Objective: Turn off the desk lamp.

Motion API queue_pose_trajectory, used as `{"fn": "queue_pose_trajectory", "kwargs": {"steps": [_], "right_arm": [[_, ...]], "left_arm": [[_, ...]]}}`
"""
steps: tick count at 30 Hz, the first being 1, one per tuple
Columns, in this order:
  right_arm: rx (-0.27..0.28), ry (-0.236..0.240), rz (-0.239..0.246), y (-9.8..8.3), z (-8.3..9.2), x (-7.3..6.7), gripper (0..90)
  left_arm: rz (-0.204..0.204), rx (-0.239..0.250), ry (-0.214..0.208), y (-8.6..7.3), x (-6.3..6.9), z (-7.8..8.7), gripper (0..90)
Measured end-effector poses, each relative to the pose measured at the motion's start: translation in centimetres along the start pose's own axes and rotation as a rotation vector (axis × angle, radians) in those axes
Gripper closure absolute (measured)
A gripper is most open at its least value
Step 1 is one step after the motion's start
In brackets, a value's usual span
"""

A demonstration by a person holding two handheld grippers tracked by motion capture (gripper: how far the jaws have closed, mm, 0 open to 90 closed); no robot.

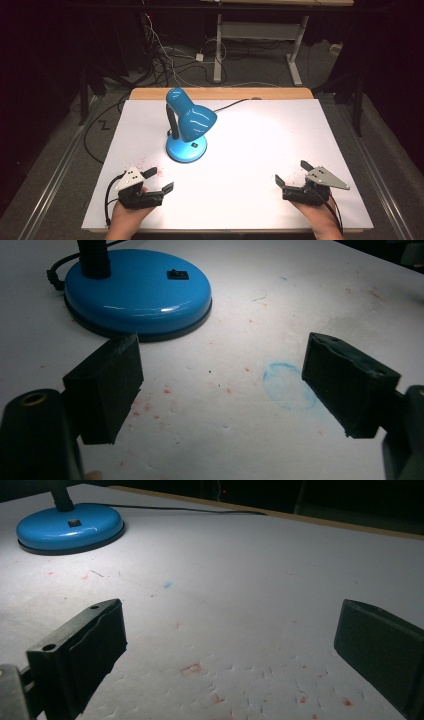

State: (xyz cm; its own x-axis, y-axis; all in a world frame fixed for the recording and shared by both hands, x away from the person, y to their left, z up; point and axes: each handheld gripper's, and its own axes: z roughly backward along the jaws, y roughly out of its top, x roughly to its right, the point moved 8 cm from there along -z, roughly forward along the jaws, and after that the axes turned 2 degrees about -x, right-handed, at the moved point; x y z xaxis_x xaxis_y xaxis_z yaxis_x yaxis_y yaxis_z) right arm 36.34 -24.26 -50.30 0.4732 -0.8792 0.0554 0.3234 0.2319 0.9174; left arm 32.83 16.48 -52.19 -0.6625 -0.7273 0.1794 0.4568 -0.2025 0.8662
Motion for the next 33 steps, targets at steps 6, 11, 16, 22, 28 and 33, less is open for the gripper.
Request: {"fn": "queue_pose_trajectory", "kwargs": {"steps": [6,11,16,22,28,33], "right_arm": [[-0.005,0.001,0.001,-0.14,-0.07,-0.08,1.1],[-0.010,0.006,0.002,-0.21,-0.16,-0.21,1.1],[-0.010,0.008,0.006,-0.27,-0.14,-0.23,1.1],[0.002,0.007,0.004,-0.18,-0.03,-0.35,1.1],[0.006,0.009,0.006,-0.12,0.01,-0.42,1.0],[0.005,0.011,0.011,-0.14,-0.03,-0.48,1.0]], "left_arm": [[0.015,-0.002,0.036,0.14,-0.20,-0.37,32.7],[0.024,-0.002,0.022,0.32,-0.19,-0.33,46.4],[0.018,-0.014,0.018,0.31,-0.12,-0.33,58.6],[-0.004,-0.033,0.004,0.31,0.24,-0.52,71.3],[-0.020,-0.042,-0.009,0.33,0.49,-0.62,83.9],[-0.017,-0.050,-0.013,0.26,0.36,-0.70,87.7]]}}
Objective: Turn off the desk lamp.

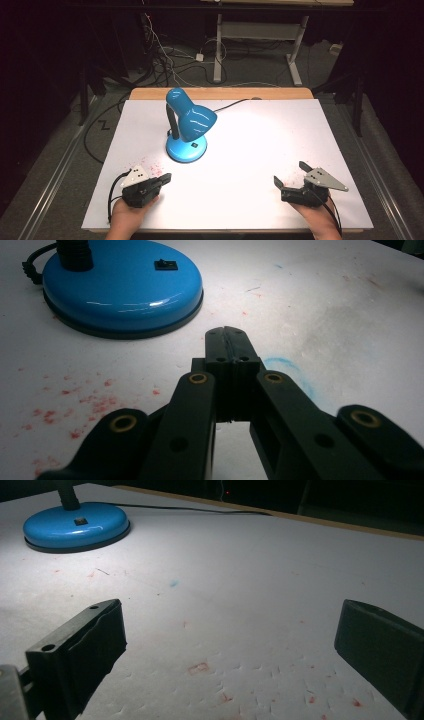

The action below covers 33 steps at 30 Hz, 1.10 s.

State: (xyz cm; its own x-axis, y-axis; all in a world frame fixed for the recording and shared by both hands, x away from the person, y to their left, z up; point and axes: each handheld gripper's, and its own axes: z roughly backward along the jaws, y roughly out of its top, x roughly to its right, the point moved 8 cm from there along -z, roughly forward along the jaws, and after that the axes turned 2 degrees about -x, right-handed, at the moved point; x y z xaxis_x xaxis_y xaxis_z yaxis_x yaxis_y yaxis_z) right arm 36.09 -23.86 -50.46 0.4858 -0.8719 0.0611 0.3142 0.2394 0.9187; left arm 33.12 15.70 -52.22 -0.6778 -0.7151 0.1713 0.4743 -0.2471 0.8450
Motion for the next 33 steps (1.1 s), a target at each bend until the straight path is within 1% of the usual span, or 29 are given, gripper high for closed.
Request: {"fn": "queue_pose_trajectory", "kwargs": {"steps": [3,8,9,11,13,14,15,16,17,19,21,22,24,26,29,31,33], "right_arm": [[0.001,-0.005,-0.003,0.0,0.1,0.0,1.0],[0.002,-0.007,-0.005,0.0,0.2,0.1,0.9],[0.001,-0.007,-0.005,-0.1,0.2,0.2,0.8],[0.000,-0.006,-0.003,-0.1,0.2,0.2,0.9],[0.002,-0.005,-0.001,0.0,0.3,0.1,0.9],[0.003,-0.005,-0.001,0.0,0.3,0.1,0.9],[0.003,-0.005,0.000,0.0,0.3,0.2,0.8],[0.002,-0.003,0.001,-0.1,0.3,0.1,0.8],[0.001,-0.001,0.002,-0.1,0.3,0.1,0.8],[0.000,0.001,0.005,-0.2,0.3,0.1,0.8],[0.001,0.004,0.007,-0.1,0.3,0.1,0.8],[0.001,0.004,0.007,-0.1,0.3,0.1,0.8],[0.004,0.004,0.004,-0.1,0.4,0.2,0.8],[0.005,0.004,0.003,-0.1,0.5,0.2,0.8],[0.005,0.002,0.002,-0.2,0.5,0.4,0.8],[0.003,0.003,-0.001,-0.3,0.5,0.4,0.8],[0.002,0.004,-0.002,-0.3,0.5,0.4,0.8]], "left_arm": [[0.005,0.000,-0.003,0.0,0.0,-0.1,87.8],[-0.005,-0.017,-0.002,-0.3,0.1,-0.4,87.8],[0.003,-0.008,0.013,-0.3,0.1,-0.3,87.8],[0.004,0.000,0.021,-0.2,0.1,-0.3,87.8],[-0.001,0.011,0.044,-0.2,0.2,-0.3,87.7],[-0.004,0.010,0.047,-0.3,0.2,-0.3,87.7],[-0.011,0.000,0.041,-0.4,0.3,-0.3,87.7],[-0.035,-0.005,0.048,-0.4,0.5,-0.4,87.7],[-0.048,-0.002,0.064,-0.4,0.6,-0.4,87.7],[-0.050,0.001,0.062,-0.4,0.8,-0.4,87.7],[-0.037,0.003,0.039,-0.3,1.1,-0.6,87.7],[-0.037,0.003,0.039,-0.3,1.1,-0.6,87.7],[-0.057,-0.006,0.033,-0.3,1.3,-0.9,87.7],[-0.060,-0.007,0.029,-0.3,1.4,-1.0,87.7],[-0.018,-0.020,-0.017,-0.1,1.6,-1.1,87.8],[-0.021,-0.025,-0.013,0.0,1.7,-1.3,87.8],[-0.023,-0.023,0.008,0.2,1.6,-1.4,87.8]]}}
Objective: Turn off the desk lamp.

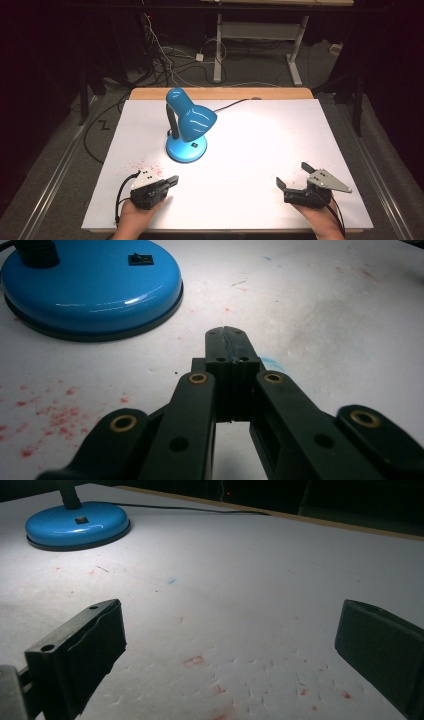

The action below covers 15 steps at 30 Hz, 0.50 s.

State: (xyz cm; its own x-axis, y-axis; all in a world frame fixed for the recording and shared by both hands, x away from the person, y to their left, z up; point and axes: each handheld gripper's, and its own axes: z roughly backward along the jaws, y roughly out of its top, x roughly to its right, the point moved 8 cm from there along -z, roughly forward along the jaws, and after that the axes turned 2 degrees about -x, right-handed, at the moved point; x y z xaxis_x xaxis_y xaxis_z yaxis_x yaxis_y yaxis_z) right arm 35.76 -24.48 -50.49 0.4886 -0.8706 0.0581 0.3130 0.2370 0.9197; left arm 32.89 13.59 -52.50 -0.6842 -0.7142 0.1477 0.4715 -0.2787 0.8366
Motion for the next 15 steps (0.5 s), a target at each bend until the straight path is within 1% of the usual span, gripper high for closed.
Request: {"fn": "queue_pose_trajectory", "kwargs": {"steps": [4,5,7,11,13,15], "right_arm": [[0.008,0.002,0.006,0.2,0.1,-0.1,0.8],[0.008,0.003,0.003,0.2,0.2,-0.1,0.8],[0.010,0.003,0.000,0.2,0.2,-0.2,0.8],[0.010,0.007,0.003,0.3,0.2,-0.3,0.8],[0.012,0.008,0.003,0.3,0.2,-0.4,0.8],[0.013,0.009,0.005,0.4,0.2,-0.5,0.8]], "left_arm": [[0.004,-0.008,0.000,0.4,0.0,-0.2,87.8],[0.016,-0.020,-0.004,0.6,-0.2,-0.4,87.8],[0.027,-0.019,0.004,1.0,-0.3,-0.5,87.8],[0.038,-0.010,-0.001,2.2,-0.6,-0.4,87.8],[0.030,0.007,-0.008,3.0,-0.6,-0.4,87.8],[0.019,0.004,-0.006,3.5,-0.6,-0.7,87.9]]}}
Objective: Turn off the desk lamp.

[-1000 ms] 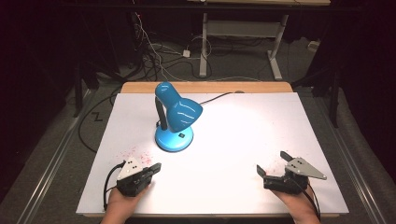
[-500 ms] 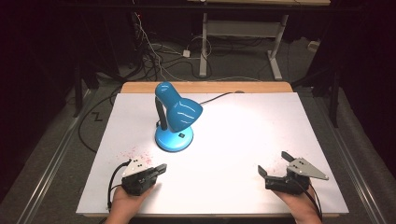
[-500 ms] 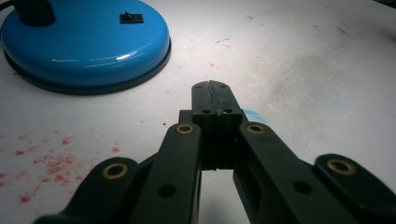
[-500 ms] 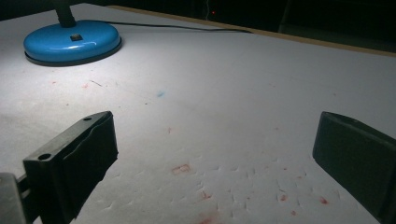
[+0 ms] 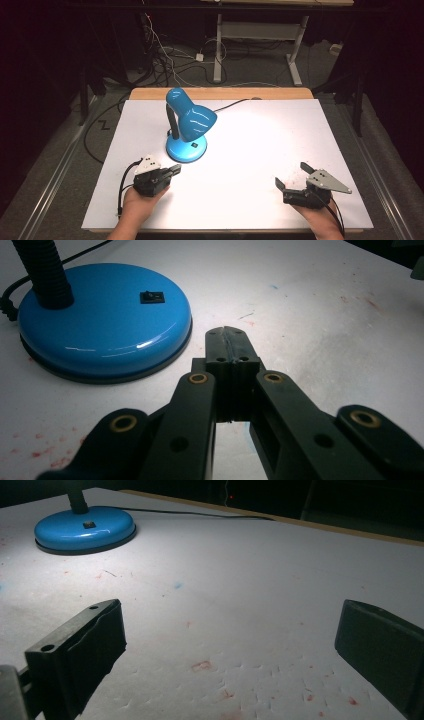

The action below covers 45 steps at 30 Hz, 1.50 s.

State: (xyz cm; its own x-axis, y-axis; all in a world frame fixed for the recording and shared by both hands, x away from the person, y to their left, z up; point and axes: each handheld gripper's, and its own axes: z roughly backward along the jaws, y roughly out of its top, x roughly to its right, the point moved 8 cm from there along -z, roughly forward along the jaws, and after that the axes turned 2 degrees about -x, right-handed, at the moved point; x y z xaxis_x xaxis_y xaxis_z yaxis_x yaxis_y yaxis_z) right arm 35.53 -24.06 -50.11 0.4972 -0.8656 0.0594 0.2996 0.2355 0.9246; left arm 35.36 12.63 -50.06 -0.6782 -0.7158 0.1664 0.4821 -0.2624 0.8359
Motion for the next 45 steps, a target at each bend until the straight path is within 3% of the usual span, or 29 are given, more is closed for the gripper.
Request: {"fn": "queue_pose_trajectory", "kwargs": {"steps": [3,10,18,22,33,45], "right_arm": [[0.001,0.004,0.001,0.1,0.0,-0.1,0.8],[0.001,0.003,-0.003,0.0,0.0,-0.1,0.8],[0.004,0.000,-0.006,0.0,0.0,0.0,0.8],[-0.005,0.001,-0.002,-0.1,-0.1,0.0,0.8],[-0.002,0.002,0.002,-0.1,-0.1,0.0,0.8],[0.001,0.007,0.010,0.1,-0.3,-0.3,0.8]], "left_arm": [[0.005,0.012,-0.005,0.5,-0.1,-0.5,87.8],[0.061,0.047,-0.016,1.4,-1.0,-1.6,87.9],[0.079,0.018,-0.009,1.5,-2.5,-3.7,87.9],[0.097,0.031,-0.004,1.8,-3.0,-4.6,87.9],[0.113,0.054,0.017,3.3,-4.2,-6.5,87.9],[0.124,0.036,0.047,3.9,-4.9,-7.8,87.9]]}}
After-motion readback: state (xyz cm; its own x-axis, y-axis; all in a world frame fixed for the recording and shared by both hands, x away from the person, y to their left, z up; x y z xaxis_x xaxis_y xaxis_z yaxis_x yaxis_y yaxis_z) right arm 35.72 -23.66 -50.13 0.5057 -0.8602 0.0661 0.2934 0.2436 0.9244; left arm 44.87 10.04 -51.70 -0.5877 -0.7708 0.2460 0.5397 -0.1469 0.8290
